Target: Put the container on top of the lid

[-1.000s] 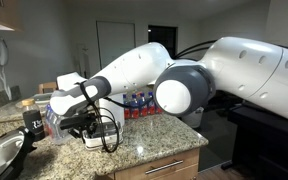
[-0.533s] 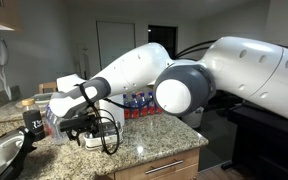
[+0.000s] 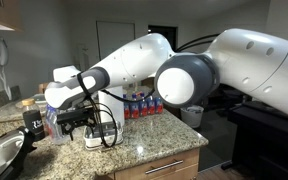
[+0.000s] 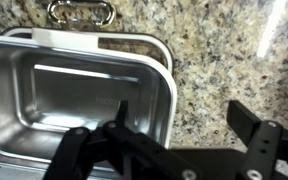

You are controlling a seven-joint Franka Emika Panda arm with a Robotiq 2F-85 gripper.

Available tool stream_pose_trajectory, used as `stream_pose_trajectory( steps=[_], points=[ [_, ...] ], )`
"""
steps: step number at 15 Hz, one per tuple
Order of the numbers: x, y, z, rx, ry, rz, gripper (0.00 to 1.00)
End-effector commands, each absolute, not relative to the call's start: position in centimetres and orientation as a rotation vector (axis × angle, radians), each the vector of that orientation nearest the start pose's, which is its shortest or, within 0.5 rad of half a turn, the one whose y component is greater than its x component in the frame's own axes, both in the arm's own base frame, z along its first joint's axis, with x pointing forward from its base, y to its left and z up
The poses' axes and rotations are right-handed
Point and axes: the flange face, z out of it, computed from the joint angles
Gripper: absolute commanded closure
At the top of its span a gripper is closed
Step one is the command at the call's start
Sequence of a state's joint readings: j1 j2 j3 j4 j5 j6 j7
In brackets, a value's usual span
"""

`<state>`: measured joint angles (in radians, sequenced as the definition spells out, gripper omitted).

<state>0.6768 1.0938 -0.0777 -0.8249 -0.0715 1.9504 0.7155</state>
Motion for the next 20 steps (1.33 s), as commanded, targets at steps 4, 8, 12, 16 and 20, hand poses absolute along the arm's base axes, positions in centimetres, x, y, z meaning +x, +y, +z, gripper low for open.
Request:
stream_pose_trajectory(
  steps=[4, 8, 12, 16, 20],
  points=[
    [62.4, 45.3, 31.8, -3.202, -0.289, -0.088, 0.00],
    [61.7, 41.8, 35.4, -3.144, -0.592, -0.039, 0.00],
    [61.7, 35.9, 37.0, -3.048, -0.874, 0.038, 0.00],
    [60.9, 29.8, 36.5, -3.003, -0.844, 0.110, 0.00],
    [59.2, 25.5, 35.7, -3.004, -0.722, 0.093, 0.00]
  ],
)
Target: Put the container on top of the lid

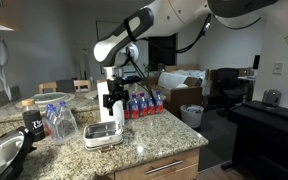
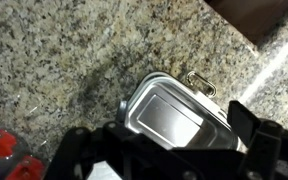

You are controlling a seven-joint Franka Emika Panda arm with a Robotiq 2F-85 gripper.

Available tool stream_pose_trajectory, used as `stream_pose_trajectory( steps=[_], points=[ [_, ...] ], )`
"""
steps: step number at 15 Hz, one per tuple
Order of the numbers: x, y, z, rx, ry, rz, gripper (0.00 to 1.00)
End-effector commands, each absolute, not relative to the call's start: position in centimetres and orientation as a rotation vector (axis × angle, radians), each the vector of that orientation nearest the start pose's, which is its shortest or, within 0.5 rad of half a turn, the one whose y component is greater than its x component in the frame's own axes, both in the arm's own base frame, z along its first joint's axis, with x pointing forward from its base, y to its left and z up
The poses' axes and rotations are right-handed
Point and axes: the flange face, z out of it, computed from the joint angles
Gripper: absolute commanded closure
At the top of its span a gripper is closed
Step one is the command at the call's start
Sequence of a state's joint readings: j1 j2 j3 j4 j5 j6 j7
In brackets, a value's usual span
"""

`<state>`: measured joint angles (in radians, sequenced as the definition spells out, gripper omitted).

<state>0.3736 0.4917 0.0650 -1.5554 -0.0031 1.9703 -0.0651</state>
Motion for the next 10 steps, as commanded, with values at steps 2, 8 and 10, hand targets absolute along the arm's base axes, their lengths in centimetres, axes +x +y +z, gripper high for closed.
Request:
stream_pose_trajectory(
  steps=[2, 8, 10],
  points=[
    [58.5, 23.7, 35.0, -3.013, -0.646, 0.002, 0.00],
    [54.8, 19.8, 32.2, -2.972, -0.275, -0.343, 0.00],
    [52.1, 18.5, 31.2, -2.953, -0.147, -0.339, 0.00]
  ],
)
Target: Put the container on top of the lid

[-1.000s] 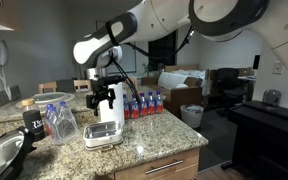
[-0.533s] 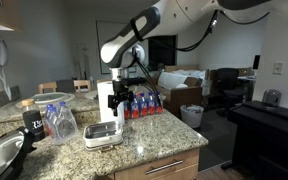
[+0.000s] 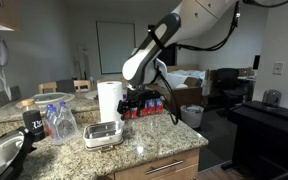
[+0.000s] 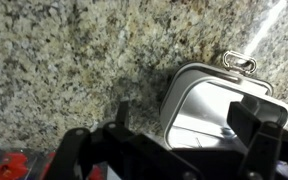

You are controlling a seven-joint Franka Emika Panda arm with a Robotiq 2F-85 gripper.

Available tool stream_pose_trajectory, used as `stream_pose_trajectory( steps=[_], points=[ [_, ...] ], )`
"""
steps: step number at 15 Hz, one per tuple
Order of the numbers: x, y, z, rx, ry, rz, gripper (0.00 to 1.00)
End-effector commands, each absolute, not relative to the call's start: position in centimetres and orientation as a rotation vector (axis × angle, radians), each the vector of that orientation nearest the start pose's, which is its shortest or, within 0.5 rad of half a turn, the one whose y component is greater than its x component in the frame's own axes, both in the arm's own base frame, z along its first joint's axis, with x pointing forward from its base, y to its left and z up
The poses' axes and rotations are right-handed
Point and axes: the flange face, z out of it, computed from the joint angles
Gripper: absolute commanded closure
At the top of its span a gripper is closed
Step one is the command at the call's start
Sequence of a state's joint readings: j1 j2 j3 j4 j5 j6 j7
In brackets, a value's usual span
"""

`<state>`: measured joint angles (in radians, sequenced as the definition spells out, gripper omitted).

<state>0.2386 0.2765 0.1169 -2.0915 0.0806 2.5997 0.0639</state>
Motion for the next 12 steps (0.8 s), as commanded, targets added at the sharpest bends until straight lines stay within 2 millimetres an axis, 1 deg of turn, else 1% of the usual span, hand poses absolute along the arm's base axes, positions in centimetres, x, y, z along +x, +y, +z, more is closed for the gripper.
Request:
stream_pose_trajectory(
  steps=[1, 4, 6, 9, 12],
  points=[
    [50.7, 17.9, 30.9, -2.945, -0.090, -0.338, 0.00],
    [45.9, 15.6, 30.9, -2.945, 0.041, -0.305, 0.00],
    [43.7, 14.3, 31.7, -2.975, 0.097, -0.228, 0.00],
    [41.2, 13.2, 33.7, -3.042, 0.132, -0.105, 0.00],
    [39.9, 12.6, 36.1, -3.112, 0.098, 0.051, 0.00]
  ],
)
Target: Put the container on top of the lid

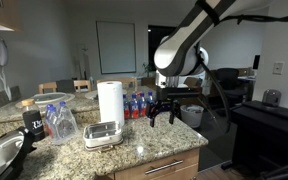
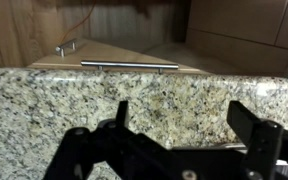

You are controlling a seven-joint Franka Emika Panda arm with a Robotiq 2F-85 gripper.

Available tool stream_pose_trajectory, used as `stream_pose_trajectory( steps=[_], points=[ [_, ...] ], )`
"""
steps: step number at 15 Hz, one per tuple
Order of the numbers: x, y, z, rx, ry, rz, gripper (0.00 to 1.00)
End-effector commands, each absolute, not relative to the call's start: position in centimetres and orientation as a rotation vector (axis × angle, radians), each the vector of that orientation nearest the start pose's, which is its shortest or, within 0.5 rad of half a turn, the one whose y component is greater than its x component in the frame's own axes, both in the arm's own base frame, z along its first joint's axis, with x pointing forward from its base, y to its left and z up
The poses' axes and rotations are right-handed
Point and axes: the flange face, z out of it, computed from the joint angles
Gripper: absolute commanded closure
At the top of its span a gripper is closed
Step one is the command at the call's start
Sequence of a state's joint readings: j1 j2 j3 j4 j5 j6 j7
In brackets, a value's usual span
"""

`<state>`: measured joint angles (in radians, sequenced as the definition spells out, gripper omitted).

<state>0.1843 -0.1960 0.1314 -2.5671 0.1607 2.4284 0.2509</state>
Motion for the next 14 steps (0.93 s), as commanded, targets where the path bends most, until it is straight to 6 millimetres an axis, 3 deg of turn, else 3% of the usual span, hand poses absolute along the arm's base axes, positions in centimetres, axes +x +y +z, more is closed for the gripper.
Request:
stream_pose_trajectory(
  steps=[1, 4, 7, 8, 14],
  points=[
    [39.5, 12.4, 36.8, -3.129, 0.071, 0.112, 0.00],
    [38.7, 11.8, 37.8, -3.175, -0.020, 0.235, 0.00],
    [37.9, 11.3, 37.3, -3.208, -0.130, 0.316, 0.00],
    [38.3, 12.0, 37.5, -3.183, -0.048, 0.274, 0.00],
    [38.2, 11.9, 37.3, -3.193, -0.085, 0.294, 0.00]
  ],
)
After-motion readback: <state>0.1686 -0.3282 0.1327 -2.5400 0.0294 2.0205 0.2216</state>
